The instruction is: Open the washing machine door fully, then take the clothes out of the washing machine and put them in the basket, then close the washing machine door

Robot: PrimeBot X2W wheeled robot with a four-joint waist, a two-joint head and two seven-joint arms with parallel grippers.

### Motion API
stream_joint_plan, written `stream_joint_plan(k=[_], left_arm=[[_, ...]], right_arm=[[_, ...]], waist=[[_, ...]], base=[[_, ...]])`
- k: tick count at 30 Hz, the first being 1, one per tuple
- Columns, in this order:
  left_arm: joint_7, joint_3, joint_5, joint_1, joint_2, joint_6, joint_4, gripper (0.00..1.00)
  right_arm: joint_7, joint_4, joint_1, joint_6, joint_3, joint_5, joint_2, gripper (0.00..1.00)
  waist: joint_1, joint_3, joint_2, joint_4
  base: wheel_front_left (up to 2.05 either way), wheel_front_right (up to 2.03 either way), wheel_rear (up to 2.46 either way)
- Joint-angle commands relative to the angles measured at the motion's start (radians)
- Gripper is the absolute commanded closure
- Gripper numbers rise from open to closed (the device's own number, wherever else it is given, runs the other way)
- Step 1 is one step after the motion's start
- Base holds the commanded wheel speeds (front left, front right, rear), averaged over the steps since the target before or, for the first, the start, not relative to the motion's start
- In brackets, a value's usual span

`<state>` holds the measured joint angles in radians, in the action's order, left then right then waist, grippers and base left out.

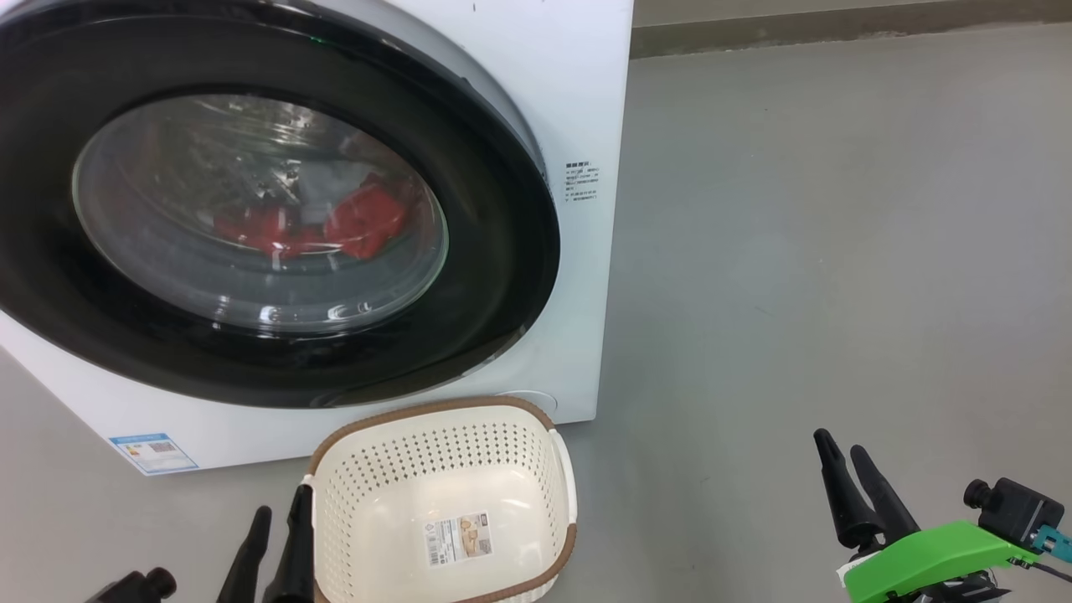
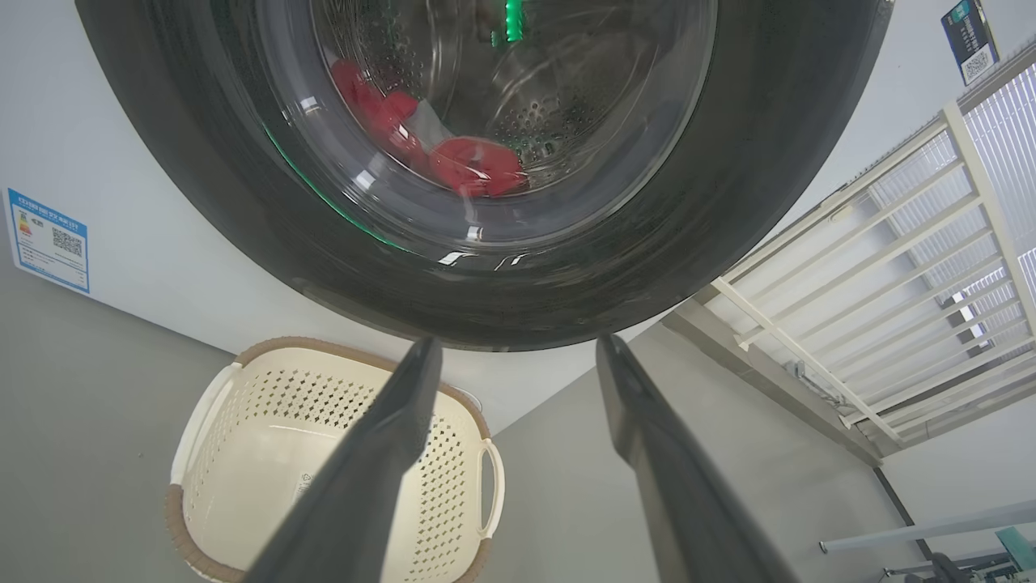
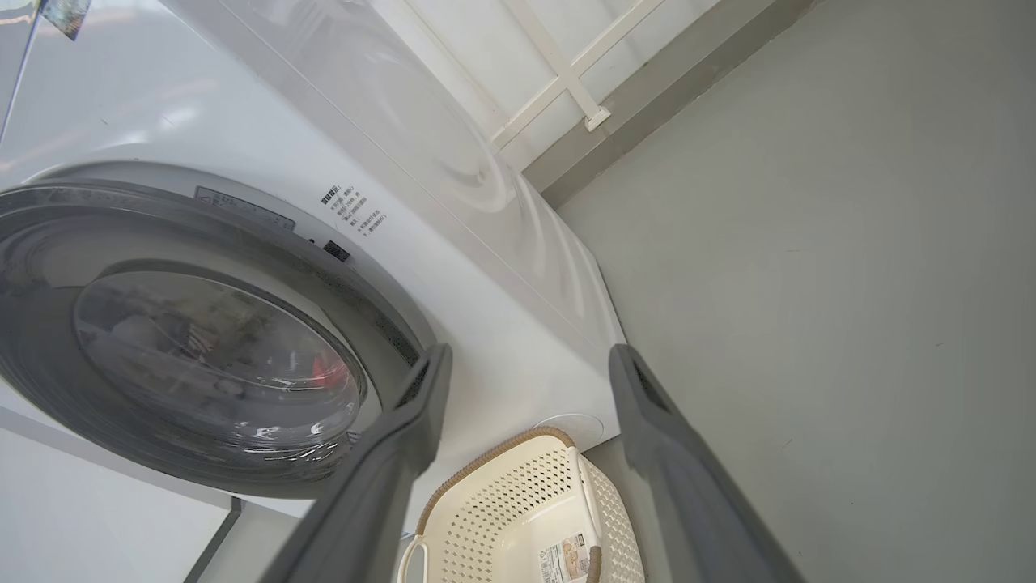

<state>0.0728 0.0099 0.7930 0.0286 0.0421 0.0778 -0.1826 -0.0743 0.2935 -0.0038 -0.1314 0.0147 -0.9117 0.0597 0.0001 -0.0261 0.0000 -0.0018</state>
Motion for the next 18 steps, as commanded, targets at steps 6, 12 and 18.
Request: stream_joint_plan(k=[6,12,18], left_arm=[[0.029,0.01,-0.1,0.009,0.018,-0.019,0.049,0.0],[0.047,0.01,-0.169,0.018,0.018,-0.026,0.066,0.0],[0.065,0.015,-0.236,0.028,0.016,-0.032,0.085,0.0]], right_arm=[[-0.029,-0.033,-0.01,0.0,0.028,0.08,0.023,0.0],[-0.047,-0.038,-0.007,0.0,0.043,0.133,0.03,0.0],[-0.064,-0.04,-0.004,0.0,0.056,0.191,0.037,0.0]], waist=[[-0.0001,-0.002,0.0,0.001],[-0.0001,-0.002,0.0,0.001],[-0.0001,-0.003,0.0,0.001]], base=[[0.0,0.0,0.0],[0.0,0.0,0.0],[0.0,0.0,0.0]])
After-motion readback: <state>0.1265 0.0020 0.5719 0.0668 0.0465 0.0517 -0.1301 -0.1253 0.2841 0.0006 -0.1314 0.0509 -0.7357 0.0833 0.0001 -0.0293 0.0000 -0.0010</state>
